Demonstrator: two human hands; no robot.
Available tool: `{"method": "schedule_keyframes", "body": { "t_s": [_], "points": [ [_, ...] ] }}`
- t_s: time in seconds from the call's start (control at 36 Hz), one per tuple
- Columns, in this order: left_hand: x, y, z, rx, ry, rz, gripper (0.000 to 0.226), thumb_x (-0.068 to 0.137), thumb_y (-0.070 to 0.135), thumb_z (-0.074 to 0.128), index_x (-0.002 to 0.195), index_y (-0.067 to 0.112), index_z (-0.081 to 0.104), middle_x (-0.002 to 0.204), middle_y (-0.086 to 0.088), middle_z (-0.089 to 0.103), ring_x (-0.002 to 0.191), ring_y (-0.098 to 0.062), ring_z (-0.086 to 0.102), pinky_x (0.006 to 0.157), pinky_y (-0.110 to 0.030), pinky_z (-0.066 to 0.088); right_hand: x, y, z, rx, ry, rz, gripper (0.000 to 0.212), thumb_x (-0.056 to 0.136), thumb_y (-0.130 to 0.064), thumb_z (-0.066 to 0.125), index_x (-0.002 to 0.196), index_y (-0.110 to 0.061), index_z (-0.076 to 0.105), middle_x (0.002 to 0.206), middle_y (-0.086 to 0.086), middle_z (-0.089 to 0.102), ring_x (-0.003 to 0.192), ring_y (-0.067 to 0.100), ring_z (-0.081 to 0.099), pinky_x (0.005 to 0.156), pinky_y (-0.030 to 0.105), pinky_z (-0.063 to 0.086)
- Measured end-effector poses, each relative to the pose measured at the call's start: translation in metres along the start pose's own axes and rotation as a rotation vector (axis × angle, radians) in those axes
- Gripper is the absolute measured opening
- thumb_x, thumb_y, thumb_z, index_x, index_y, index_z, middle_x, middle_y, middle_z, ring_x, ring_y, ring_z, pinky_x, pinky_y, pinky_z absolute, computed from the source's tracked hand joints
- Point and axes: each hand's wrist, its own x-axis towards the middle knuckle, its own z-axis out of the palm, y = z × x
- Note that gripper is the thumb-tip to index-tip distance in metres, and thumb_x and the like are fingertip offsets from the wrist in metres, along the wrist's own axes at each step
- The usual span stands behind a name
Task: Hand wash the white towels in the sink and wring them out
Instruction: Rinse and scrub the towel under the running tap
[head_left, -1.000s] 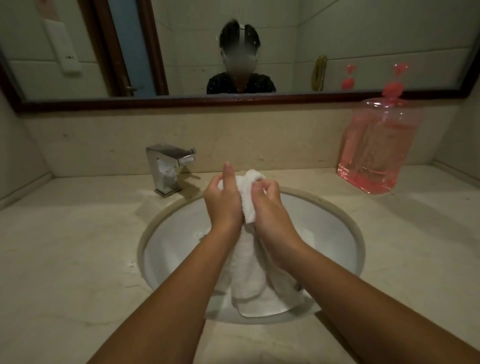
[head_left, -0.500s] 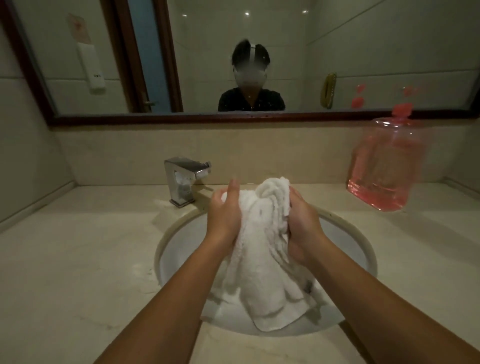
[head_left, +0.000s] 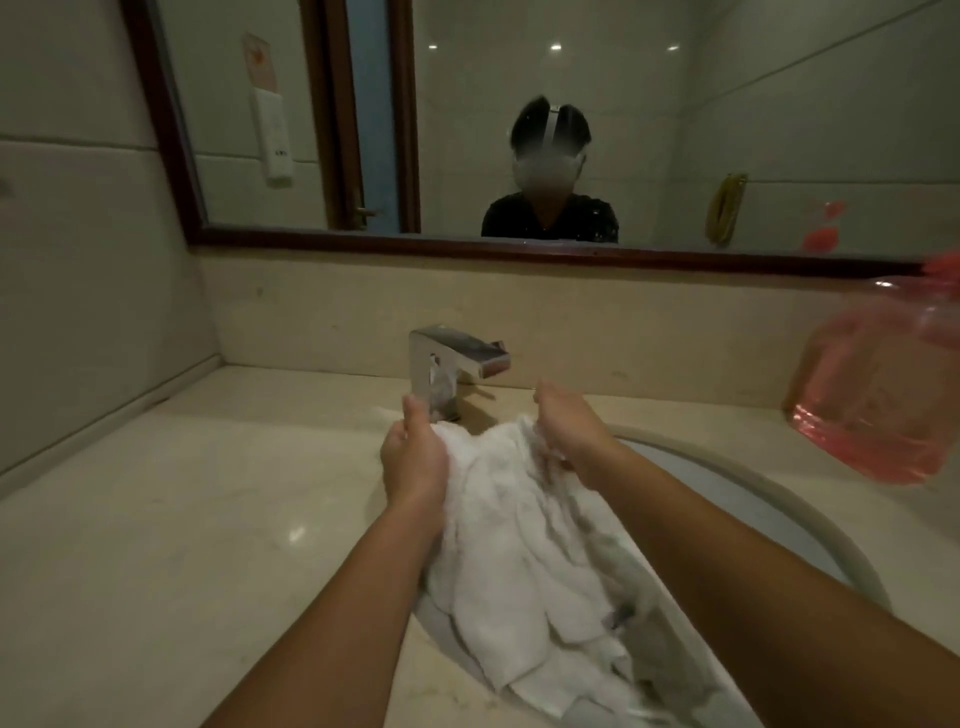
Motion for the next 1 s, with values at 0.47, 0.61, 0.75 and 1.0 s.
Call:
{"method": "schedule_keyframes", "body": {
  "t_s": [0.47,0.61,0.75,1.0],
  "points": [
    [0.024,-0.008,0.01,-0.176,-0.153,-0.004,0.058,0.107,0.067,0.036,0.108,0.023,0.074,0.106,-0.004,0.079,0.101,-0.027,0.075,0.096,-0.05,0.061,0.075,-0.021,0.029,0.151,0.099,-0.282,0.018,0.103,-0.039,0.069,0.086,-0.038,0.074,0.099,0.002,0.081,0.088,0.018,0.067,0.086,0.044,0.059],
    [0.019,-0.005,0.01,-0.134,-0.18,0.049,0.057,0.109,0.064,0.03,0.109,0.026,0.073,0.108,0.0,0.076,0.103,-0.022,0.073,0.094,-0.045,0.061,0.084,-0.019,0.028,0.121,0.127,-0.316,0.017,0.104,-0.041,0.067,0.095,-0.032,0.078,0.098,0.006,0.081,0.078,0.013,0.061,0.076,0.042,0.054],
    [0.013,-0.004,0.011,-0.114,-0.203,0.083,0.056,0.11,0.062,0.03,0.111,0.025,0.072,0.108,-0.001,0.076,0.1,-0.02,0.073,0.091,-0.042,0.062,0.1,-0.014,0.03,0.104,0.15,-0.296,0.041,0.103,-0.051,0.064,0.09,-0.015,0.079,0.088,0.01,0.081,0.059,0.011,0.051,0.067,0.039,0.044],
    [0.01,-0.002,0.011,-0.098,-0.194,0.09,0.059,0.107,0.067,0.031,0.139,0.029,0.063,0.135,-0.003,0.067,0.124,-0.024,0.064,0.109,-0.05,0.053,0.066,-0.001,0.015,0.155,0.046,-0.193,0.037,0.111,-0.049,0.048,0.109,-0.019,0.069,0.092,0.004,0.071,0.078,0.019,0.063,0.073,0.035,0.051]
  ]
}}
